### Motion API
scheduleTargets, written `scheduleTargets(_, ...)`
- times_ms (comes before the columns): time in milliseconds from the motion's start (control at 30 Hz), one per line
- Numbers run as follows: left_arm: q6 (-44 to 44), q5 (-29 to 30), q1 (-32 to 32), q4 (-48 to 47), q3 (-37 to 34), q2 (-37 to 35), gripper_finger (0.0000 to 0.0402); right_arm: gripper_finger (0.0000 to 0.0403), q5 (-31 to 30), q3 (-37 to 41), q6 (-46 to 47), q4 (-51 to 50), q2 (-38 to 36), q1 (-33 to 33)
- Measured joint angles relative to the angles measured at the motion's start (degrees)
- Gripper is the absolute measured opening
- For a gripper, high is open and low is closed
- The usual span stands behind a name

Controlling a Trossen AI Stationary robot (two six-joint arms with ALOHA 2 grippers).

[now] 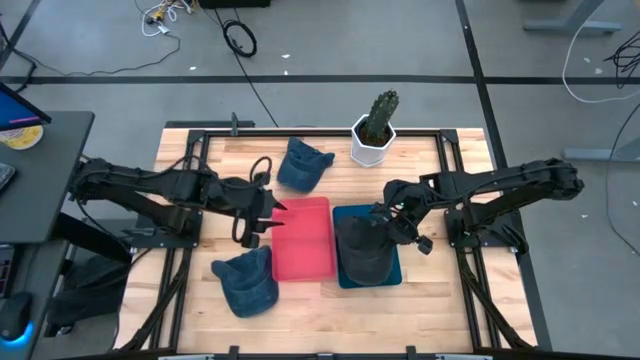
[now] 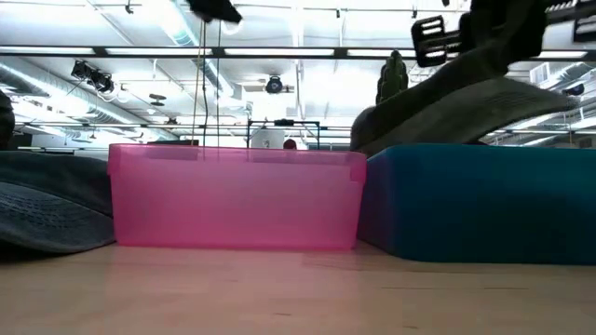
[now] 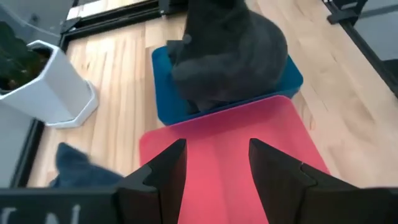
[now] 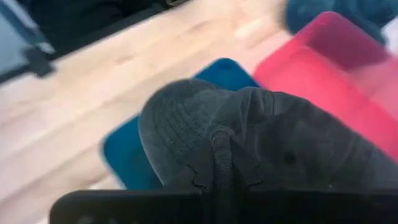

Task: Pick & Place hat
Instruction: Put the black cap into the blue bin

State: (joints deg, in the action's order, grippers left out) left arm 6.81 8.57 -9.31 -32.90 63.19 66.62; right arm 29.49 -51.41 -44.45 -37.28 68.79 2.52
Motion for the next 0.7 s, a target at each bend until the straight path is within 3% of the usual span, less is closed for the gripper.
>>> scheduleTargets(233, 1.2, -1.5, 0.3, 11.3, -12.7, -2.4, 0.0177, 0.0014, -1.7, 6.3, -4.5, 4.2, 0.0, -2.6)
scheduleTargets(467, 1.1, -3.1, 0.5, 21.6, -20.1, -5.0, 0.0177, 0.0019, -4.5, 11.2, -5.6, 6.1, 0.0, -4.3)
scheduleTargets(700, 0.2, -3.8, 0.5, 28.1, -26.1, -5.6, 0.0177, 0.0021, -10.4, 12.5, 3.1, 8.1, 0.0, -4.7)
